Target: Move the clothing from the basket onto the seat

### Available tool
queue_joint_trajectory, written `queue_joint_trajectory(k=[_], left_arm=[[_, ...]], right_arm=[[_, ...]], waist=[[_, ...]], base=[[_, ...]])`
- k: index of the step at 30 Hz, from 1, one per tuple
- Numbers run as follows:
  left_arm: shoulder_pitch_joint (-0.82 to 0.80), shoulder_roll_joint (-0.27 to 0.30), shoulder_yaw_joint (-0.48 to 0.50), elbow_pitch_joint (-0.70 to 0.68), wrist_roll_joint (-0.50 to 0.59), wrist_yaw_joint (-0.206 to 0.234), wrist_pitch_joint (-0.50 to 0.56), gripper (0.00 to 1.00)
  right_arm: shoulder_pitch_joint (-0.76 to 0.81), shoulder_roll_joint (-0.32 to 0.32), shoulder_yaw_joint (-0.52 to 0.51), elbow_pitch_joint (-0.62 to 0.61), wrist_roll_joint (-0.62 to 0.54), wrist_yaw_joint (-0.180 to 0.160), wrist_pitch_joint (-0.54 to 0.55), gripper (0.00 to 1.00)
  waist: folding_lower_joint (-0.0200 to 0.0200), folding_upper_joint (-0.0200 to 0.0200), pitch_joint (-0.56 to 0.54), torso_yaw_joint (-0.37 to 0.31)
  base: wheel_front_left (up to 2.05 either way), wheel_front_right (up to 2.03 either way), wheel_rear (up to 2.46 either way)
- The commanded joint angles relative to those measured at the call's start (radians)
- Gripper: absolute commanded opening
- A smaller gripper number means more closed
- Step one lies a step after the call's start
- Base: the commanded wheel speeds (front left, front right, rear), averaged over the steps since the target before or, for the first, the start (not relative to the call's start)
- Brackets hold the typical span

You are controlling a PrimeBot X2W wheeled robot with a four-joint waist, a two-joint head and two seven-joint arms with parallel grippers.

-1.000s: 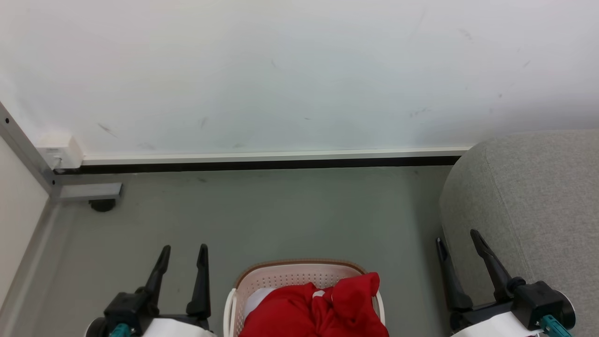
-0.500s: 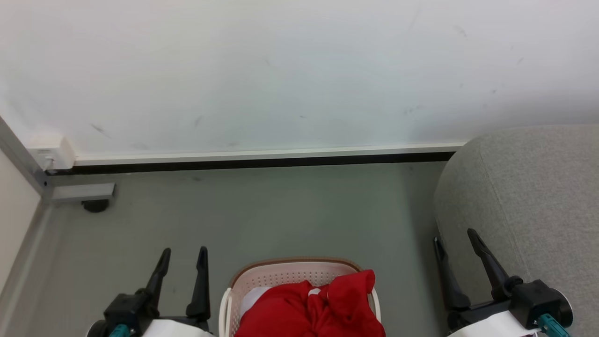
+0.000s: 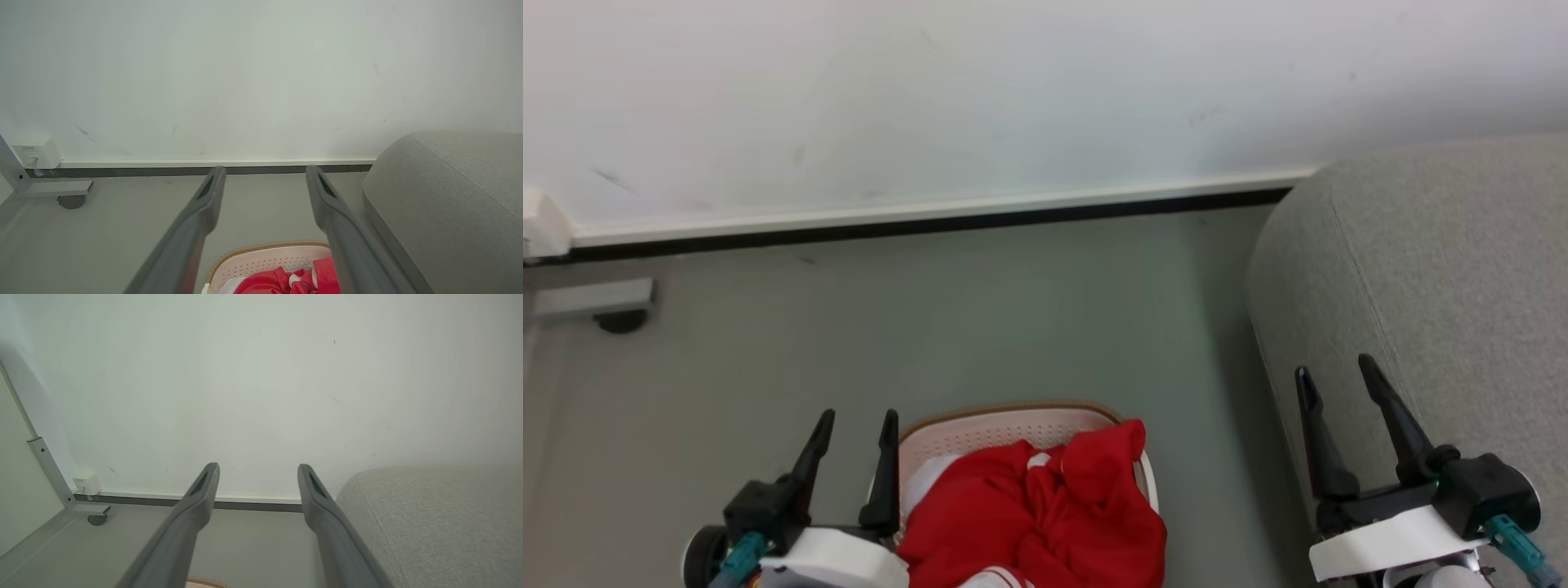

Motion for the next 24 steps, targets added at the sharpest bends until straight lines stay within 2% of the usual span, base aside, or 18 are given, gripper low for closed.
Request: queue_joint_trajectory(k=[1, 12, 24], left_arm=[[-0.017, 0.007, 0.002, 0.008, 0.006, -0.005, -0.001, 1.00], [-0.173, 0.047, -0.023, 0.227, 0.057, -0.049, -0.001, 1.00], [-0.409, 0.143, -0.119, 0.580, 0.091, -0.075, 0.009, 1.00]], right_arm=[[-0.014, -0.001, -0.005, -0.004, 0.000, -0.002, 0.000, 1.00], [-0.102, -0.001, -0.055, -0.041, 0.000, -0.002, 0.001, 1.00], [-0.172, -0.001, -0.059, -0.088, 0.063, -0.002, 0.000, 1.00]], waist=[[-0.0001, -0.0001, 0.033, -0.026], [-0.0001, -0.0001, 0.188, -0.123], [-0.0001, -0.0001, 0.381, -0.232]], base=[[0.00, 0.00, 0.00], [0.00, 0.00, 0.00], [0.00, 0.00, 0.00]])
